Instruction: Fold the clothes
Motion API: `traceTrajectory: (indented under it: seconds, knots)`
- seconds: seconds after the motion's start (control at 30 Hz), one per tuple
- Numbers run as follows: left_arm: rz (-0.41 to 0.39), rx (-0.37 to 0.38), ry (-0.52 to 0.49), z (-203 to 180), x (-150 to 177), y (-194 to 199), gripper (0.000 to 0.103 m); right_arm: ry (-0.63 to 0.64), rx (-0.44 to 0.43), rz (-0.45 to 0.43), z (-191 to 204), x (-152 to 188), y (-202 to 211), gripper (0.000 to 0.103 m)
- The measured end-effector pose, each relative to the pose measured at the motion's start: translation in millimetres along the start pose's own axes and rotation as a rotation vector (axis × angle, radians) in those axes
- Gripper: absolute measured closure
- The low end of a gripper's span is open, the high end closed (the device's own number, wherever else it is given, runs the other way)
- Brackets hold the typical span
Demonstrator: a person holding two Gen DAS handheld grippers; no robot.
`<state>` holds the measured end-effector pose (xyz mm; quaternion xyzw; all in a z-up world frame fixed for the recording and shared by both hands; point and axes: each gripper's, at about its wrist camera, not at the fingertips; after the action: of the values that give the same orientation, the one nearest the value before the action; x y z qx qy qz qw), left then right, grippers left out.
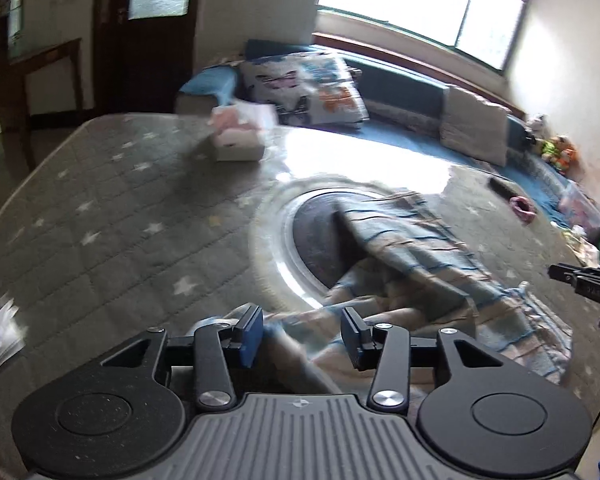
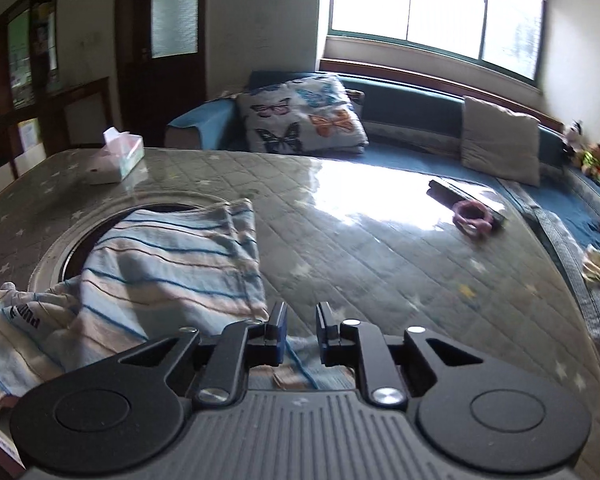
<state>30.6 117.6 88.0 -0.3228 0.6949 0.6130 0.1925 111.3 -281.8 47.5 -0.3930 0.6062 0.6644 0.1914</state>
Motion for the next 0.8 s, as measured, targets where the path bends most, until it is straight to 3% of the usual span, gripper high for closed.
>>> traceTrajectory:
  seconds: [0.27, 0.43, 0.6, 0.8]
  knots:
    - [0.001, -0.099, 0.047, 24.5, 4.6, 5.8, 0.053, 0.014, -0.041, 0.001, 7.9, -2.2, -10.1, 0.082]
    - [0.01, -0.039, 0.026, 4.0, -9.0, -25.1, 0.047, 0.03, -0.051, 0.005, 12.7, -6.8, -18.4, 0.081]
    - [0.019, 0.023, 0.054, -18.7, -32.0, -68.6, 0.038, 0.045, -0.064, 0.007, 14.7, -17.8, -33.3, 0.072]
    - [0.03, 0.089, 0.09, -41.8, -63.3, -120.7, 0.037, 0.042, -0.082, 0.03, 14.8, -31.3, -62.2, 0.07]
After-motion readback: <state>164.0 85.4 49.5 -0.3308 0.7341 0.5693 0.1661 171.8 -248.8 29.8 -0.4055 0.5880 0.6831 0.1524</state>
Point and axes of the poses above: each gripper's, at about its wrist camera, not at the fingertips, and y roughly against the way its jaws point, z to its left, x to its underside, and after that the axes turned 2 degrees about z, right-handed
